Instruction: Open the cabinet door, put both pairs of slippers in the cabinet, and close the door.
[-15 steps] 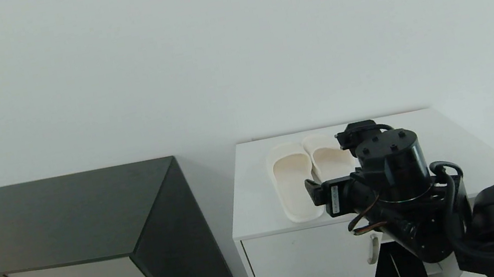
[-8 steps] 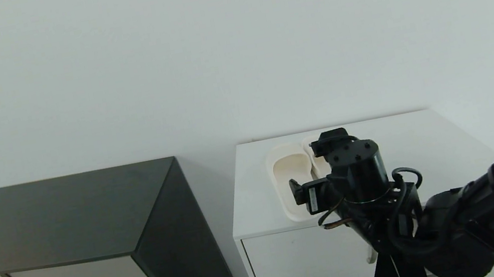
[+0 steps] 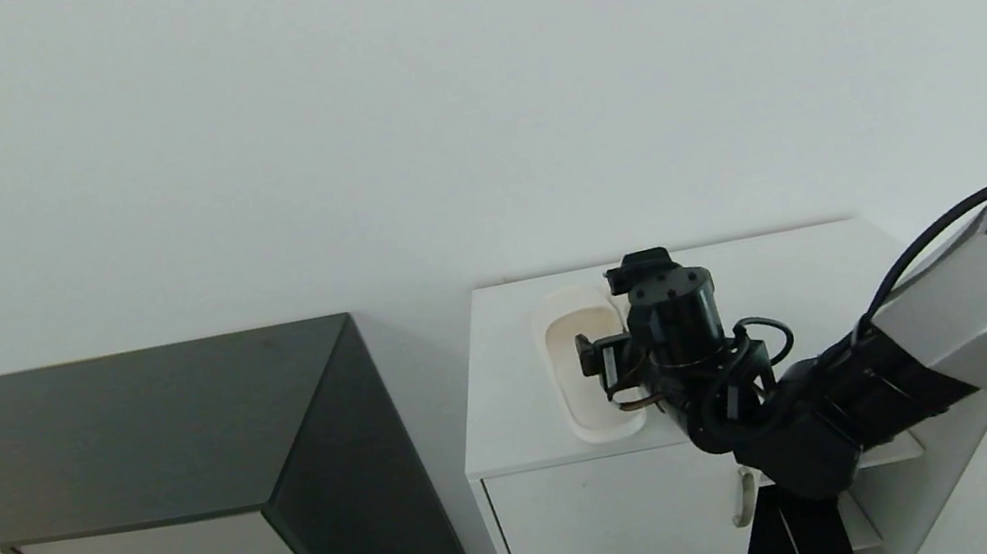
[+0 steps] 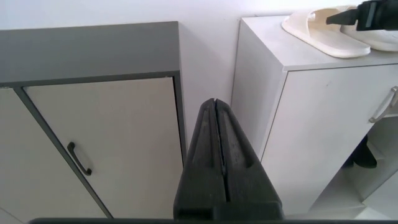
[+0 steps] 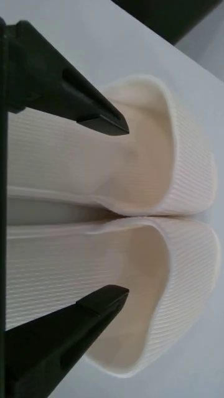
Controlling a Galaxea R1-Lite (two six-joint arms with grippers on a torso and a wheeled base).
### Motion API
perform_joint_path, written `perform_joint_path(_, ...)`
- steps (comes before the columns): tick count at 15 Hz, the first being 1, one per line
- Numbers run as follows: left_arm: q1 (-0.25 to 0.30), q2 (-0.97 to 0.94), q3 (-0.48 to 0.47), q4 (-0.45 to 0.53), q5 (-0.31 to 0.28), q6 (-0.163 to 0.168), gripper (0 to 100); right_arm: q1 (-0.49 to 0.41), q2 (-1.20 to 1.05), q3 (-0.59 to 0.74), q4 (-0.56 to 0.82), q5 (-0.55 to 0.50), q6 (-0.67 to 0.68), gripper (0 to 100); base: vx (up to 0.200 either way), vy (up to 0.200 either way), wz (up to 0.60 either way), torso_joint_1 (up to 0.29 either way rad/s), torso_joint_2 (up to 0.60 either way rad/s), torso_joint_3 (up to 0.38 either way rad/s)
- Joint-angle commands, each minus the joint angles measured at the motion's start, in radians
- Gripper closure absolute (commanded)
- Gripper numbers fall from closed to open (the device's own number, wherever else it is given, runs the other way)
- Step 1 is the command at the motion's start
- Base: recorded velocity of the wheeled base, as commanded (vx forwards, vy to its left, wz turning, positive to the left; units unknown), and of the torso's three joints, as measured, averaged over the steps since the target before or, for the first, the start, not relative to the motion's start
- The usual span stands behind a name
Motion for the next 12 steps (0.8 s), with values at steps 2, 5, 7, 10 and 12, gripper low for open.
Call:
perform_joint_path(2, 0.000, 0.000, 0.000, 0.000, 0.000, 0.000, 100, -0.027, 0.073, -0.075, -0.001, 0.020, -0.012, 0, 0.000, 0.000, 0.00, 0.000, 0.00, 0.000)
perform_joint_path(5, 0.000, 0.000, 0.000, 0.000, 0.000, 0.000, 100, -0.039, 0.097, -0.122, 0.000, 0.020, -0.039, 100, 0.000, 0.000, 0.00, 0.000, 0.00, 0.000)
perform_joint_path(7, 0.000, 0.000, 0.000, 0.000, 0.000, 0.000, 100, -0.041, 0.100, -0.139, 0.000, 0.020, -0.054, 100, 0.000, 0.000, 0.00, 0.000, 0.00, 0.000)
perform_joint_path(10, 0.000, 0.000, 0.000, 0.000, 0.000, 0.000, 100, -0.039, 0.099, -0.141, 0.000, 0.018, -0.071, 100, 0.000, 0.000, 0.00, 0.000, 0.00, 0.000)
perform_joint_path(12, 0.000, 0.000, 0.000, 0.000, 0.000, 0.000, 100, -0.036, 0.068, -0.122, -0.001, 0.009, -0.081, 100, 0.000, 0.000, 0.00, 0.000, 0.00, 0.000)
